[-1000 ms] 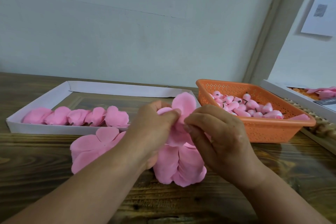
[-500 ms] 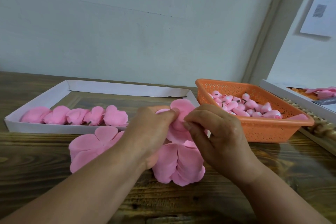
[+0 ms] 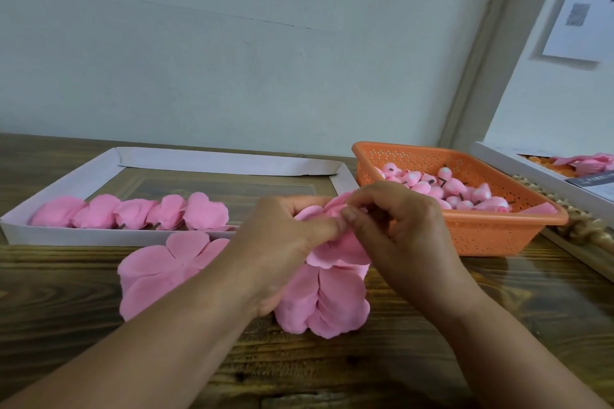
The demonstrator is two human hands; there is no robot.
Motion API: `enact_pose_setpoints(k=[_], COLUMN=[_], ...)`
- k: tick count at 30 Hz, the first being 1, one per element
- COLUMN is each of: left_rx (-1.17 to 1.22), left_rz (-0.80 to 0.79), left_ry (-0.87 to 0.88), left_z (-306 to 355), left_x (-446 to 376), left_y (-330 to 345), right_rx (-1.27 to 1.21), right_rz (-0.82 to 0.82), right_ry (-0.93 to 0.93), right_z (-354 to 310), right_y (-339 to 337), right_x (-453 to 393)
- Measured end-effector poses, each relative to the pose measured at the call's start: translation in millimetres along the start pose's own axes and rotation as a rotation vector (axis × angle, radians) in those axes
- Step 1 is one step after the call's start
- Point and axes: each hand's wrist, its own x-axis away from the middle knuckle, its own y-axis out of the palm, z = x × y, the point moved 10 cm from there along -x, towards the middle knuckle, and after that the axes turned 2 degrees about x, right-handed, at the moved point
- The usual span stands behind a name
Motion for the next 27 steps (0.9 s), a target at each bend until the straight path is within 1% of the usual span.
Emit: enact_pose_setpoints(k=[3,6,8,10,12,16,18,21,25,27], left_rx=[0.005,0.026,0.018,0.011,0.003,0.019,-0.008,-0.016,0.036,0.042], left_rz=[0.020,0.009,0.002,0.015,0.036,0.109,0.144,0.241,0.428,0.458], left_ry=[0.008,0.009,0.003,-0.010,-0.022,-0.050,-0.052,-0.047,-0.113,-0.126], left_z=[-1.9,-2.1,-2.1,-4.1,-5.1,-8.0,-9.0,-9.7,-14.7,-14.0], left_x=[-0.8,-0.6,0.2,-0.5,-1.2,-2.4,-1.7,0.1,3.9,5.2], left_y=[-1.6,0.2,1.0,-0.7,-3.2,-9.8,-11.0,-17.8,-36.4,-38.3], right_rx=[-0.038,-0.201,-0.289,-0.334,-0.339,-0.284,-0.274,-0.263,-0.239,-0.195], right_rz=[-0.009,-0.013,-0.044,-0.091,-0.081,0.058,0.088,0.058,-0.002,-0.044], right_ry=[0.029,0.186,0.305,0.363,0.367,0.371,0.372,0.364,0.322,0.268], right_z=[0.5,16.6,27.2,32.2,32.6,36.7,36.5,34.5,30.2,24.5], right_y=[0.8,2.0,5.5,10.0,9.3,-4.6,-8.2,-4.2,2.8,4.7], right_x=[1.2,2.4,3.7,4.2,3.6,2.9,3.1,3.6,3.5,3.3])
